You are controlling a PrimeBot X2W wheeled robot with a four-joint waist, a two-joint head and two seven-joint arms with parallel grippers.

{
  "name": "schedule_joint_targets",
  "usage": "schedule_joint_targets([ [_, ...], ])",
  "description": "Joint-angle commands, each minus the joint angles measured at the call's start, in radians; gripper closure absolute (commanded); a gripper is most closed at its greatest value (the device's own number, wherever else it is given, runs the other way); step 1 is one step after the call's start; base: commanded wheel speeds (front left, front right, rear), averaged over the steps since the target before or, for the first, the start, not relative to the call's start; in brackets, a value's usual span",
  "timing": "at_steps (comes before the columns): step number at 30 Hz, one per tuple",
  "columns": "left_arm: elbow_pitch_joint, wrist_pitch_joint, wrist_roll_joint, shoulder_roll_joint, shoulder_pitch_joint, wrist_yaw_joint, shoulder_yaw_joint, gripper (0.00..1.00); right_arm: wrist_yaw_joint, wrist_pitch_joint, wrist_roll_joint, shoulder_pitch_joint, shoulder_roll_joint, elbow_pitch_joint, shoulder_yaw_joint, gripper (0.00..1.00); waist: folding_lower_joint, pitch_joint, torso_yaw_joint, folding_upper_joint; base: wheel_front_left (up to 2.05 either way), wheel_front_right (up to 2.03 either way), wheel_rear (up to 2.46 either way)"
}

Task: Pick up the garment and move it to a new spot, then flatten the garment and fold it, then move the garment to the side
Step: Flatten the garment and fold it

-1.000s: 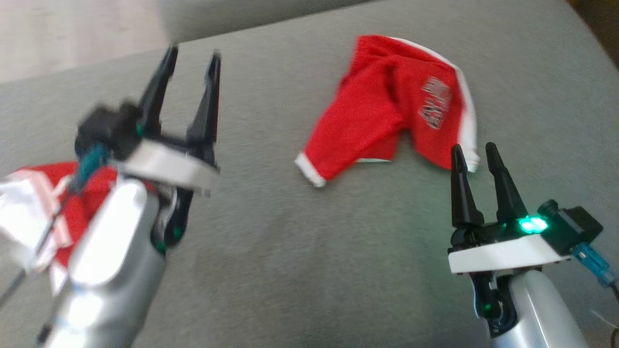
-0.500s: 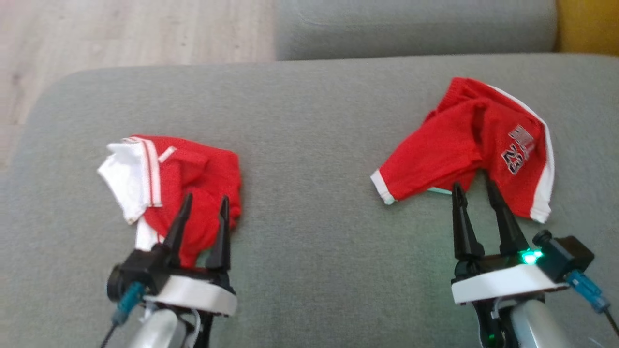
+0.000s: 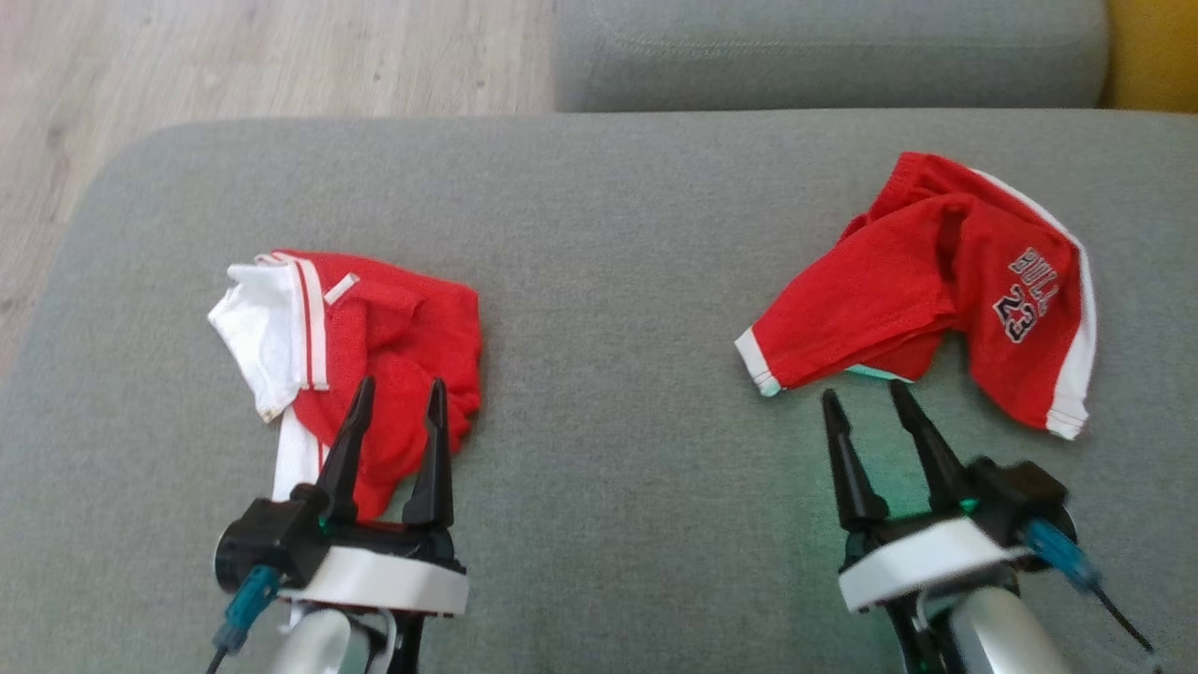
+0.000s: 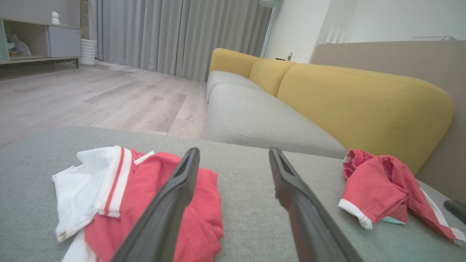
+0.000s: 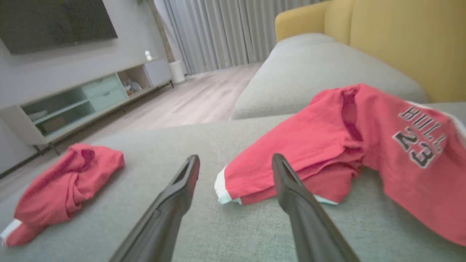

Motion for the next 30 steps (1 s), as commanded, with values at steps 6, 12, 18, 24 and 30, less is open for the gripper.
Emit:
schedule_joint_targets([
  [6, -0.012, -0.01, 0.033, -0.029, -0.071, -0.029, 0.046, 0.0, 0.004, 0.033, -0.124, -0.191, -0.003, 0.165, 0.036, 0.0, 0.0, 0.053, 0.047, 0.0, 0.0, 0.0, 0.0],
  [12, 0.007, -0.01, 0.047, -0.051, -0.094, -0.048, 0.05, 0.0, 0.004, 0.08, -0.223, -0.288, -0.003, 0.321, 0.021, 0.0, 0.0, 0.086, 0.091, 0.0, 0.0, 0.0, 0.0],
  [18, 0.015, -0.01, 0.067, -0.063, -0.105, -0.058, 0.059, 0.0, 0.004, 0.098, -0.275, -0.348, -0.003, 0.429, -0.023, 0.0, 0.0, 0.102, 0.118, 0.0, 0.0, 0.0, 0.0],
  [24, 0.016, -0.01, 0.078, -0.069, -0.104, -0.064, 0.072, 0.0, 0.004, 0.079, -0.263, -0.376, -0.003, 0.486, -0.045, 1.0, 0.0, 0.105, 0.111, 0.0, 0.0, 0.0, 0.0],
  [30, 0.019, -0.01, 0.084, -0.072, -0.093, -0.07, 0.089, 0.0, 0.004, 0.021, -0.197, -0.358, -0.003, 0.453, -0.047, 1.0, 0.0, 0.082, 0.049, 0.0, 0.0, 0.0, 0.0],
])
